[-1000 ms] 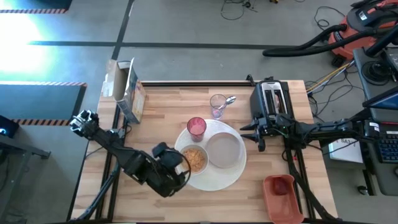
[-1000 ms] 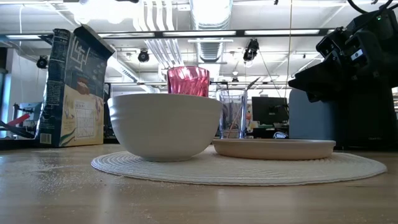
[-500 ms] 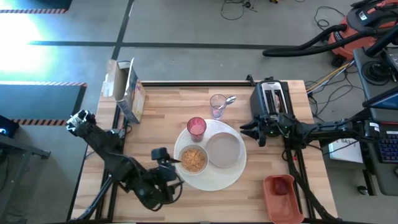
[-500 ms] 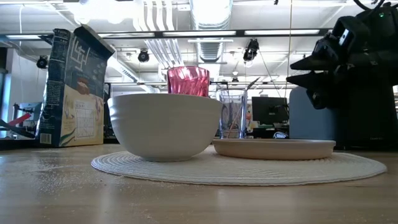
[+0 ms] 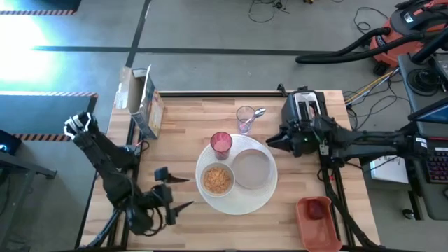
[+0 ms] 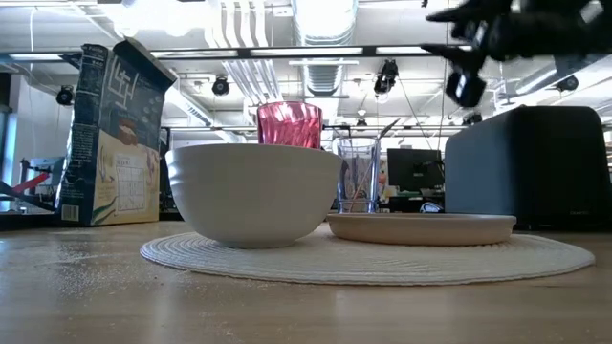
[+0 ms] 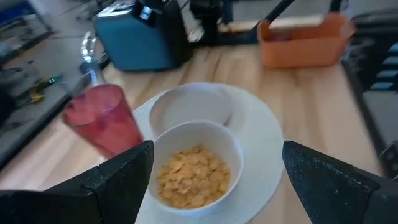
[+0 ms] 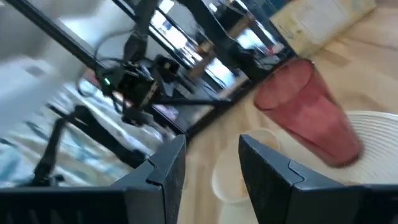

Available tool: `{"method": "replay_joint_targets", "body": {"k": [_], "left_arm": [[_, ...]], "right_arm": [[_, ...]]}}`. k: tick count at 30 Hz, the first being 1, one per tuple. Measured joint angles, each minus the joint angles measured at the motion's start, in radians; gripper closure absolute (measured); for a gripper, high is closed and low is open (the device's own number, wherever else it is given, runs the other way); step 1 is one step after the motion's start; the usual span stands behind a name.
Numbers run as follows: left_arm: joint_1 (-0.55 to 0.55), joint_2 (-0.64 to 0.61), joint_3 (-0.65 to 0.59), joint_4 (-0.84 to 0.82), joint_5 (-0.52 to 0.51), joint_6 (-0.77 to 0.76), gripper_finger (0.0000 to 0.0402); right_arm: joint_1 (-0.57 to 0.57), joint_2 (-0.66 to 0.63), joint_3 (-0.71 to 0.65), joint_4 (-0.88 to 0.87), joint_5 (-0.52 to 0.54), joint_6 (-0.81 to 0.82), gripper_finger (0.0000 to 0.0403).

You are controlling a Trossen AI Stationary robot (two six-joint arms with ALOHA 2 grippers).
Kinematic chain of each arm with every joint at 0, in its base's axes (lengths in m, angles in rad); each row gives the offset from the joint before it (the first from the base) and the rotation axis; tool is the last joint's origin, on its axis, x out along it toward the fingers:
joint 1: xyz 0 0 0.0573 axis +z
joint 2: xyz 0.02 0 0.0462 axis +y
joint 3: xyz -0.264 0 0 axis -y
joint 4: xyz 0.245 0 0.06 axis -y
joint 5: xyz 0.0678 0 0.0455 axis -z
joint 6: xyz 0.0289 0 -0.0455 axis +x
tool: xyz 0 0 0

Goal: Arrange a breakfast setting
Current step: Put the red apple on the white tablemat to the top of the brown plate

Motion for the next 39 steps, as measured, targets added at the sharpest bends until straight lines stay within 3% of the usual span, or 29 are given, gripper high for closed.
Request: {"method": "replay_joint_targets", "body": {"k": [3,7,10,14,18,24,28,34,39], "left_arm": [[0.001,-0.074,-0.155,0.269,0.034,0.129,0.0064],[0.02,-0.149,-0.372,0.727,0.162,0.361,0.0064],[0.048,-0.18,-0.515,1.044,0.248,0.504,0.0064],[0.075,-0.188,-0.663,1.361,0.298,0.625,0.0064],[0.111,-0.189,-0.745,1.537,0.328,0.684,0.0064],[0.189,-0.191,-0.779,1.561,0.38,0.697,0.0064],[0.251,-0.191,-0.785,1.561,0.448,0.698,0.0064],[0.329,-0.191,-0.774,1.563,0.602,0.698,0.0064],[0.333,-0.192,-0.773,1.57,0.635,0.721,0.0064]], "right_arm": [[0.0,0.011,0.218,-0.41,0.02,-0.116,0.0264],[0.011,0.071,0.5,-0.986,0.202,-0.24,0.0264],[0.025,0.106,0.65,-1.245,0.316,-0.259,0.0264],[0.055,0.096,0.75,-1.461,0.342,-0.206,0.0264],[0.123,0.032,0.742,-1.546,0.358,-0.008,0.0264],[0.316,0.007,0.584,-1.512,0.377,0.336,0.0264],[0.441,0.089,0.514,-1.399,0.364,0.369,0.0264],[0.597,0.242,0.506,-1.389,0.345,0.415,0.0264],[0.745,0.37,0.53,-1.383,0.299,0.463,0.0264]]}}
